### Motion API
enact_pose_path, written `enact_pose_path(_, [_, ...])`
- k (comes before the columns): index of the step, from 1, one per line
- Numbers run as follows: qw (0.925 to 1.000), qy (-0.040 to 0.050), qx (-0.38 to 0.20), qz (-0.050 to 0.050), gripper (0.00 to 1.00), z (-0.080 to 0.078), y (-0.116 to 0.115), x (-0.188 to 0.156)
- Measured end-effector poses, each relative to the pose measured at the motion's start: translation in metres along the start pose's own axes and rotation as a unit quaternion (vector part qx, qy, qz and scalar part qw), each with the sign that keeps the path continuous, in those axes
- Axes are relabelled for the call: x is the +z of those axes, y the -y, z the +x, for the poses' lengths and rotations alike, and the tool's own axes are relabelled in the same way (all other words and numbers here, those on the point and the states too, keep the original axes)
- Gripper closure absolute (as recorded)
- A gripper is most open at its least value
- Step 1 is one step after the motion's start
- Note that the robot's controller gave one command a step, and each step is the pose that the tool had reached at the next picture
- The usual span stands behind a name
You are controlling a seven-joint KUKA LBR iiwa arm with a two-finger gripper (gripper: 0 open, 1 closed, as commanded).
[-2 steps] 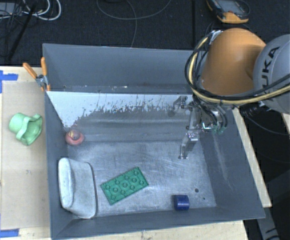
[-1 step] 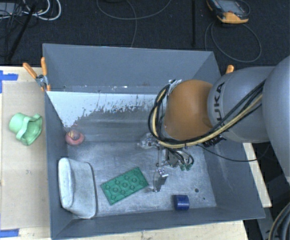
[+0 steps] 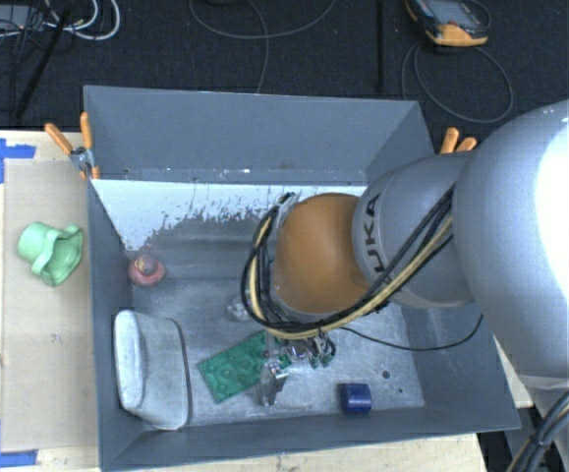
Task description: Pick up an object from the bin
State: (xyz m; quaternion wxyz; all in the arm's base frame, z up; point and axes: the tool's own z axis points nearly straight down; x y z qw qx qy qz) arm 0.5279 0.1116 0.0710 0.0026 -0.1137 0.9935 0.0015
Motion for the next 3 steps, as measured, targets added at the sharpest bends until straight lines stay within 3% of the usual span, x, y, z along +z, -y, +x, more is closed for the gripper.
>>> enact_pose_path(1, [1.0,0.0042,0.002,0.0,1.0,-0.003,0.002,-0.004])
enact_pose_path(2, [1.0,0.0009,-0.004,0.0,1.0,-0.001,-0.039,-0.123])
enact_pose_path(3, [0.9813,-0.0009,-0.192,0.001,1.0,0.006,-0.027,-0.183])
